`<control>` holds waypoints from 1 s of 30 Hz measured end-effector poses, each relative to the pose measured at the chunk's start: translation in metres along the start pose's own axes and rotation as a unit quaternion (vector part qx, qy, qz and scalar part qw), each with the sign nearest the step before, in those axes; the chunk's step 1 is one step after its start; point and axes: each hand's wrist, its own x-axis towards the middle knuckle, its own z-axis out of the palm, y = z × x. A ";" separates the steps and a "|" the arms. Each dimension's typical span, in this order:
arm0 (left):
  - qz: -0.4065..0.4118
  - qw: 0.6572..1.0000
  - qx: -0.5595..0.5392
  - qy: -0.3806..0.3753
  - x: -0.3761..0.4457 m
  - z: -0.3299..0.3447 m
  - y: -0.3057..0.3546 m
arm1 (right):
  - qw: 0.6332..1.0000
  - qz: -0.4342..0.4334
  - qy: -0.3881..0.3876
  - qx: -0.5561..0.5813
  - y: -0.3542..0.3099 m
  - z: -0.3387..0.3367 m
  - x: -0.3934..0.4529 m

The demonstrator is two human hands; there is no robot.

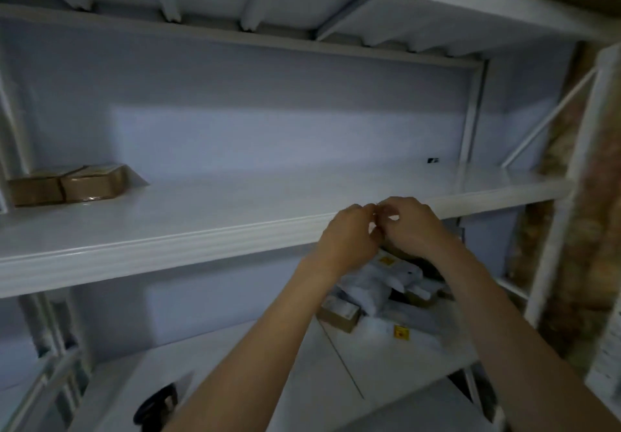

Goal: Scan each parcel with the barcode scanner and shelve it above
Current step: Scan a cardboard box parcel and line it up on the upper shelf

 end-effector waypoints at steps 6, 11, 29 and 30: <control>-0.092 0.990 -0.061 -0.088 0.002 0.095 0.004 | 0.993 0.086 -0.072 0.040 0.108 0.016 -0.007; -0.199 0.971 -0.047 -0.123 0.008 0.148 -0.050 | 0.985 0.112 -0.132 0.014 0.175 0.069 0.008; -0.567 0.786 -0.234 -0.074 0.056 0.285 -0.257 | 0.966 0.136 -0.217 -0.021 0.271 0.272 0.119; -0.587 0.768 -0.248 -0.069 0.057 0.289 -0.261 | 0.965 0.139 -0.222 -0.015 0.277 0.280 0.123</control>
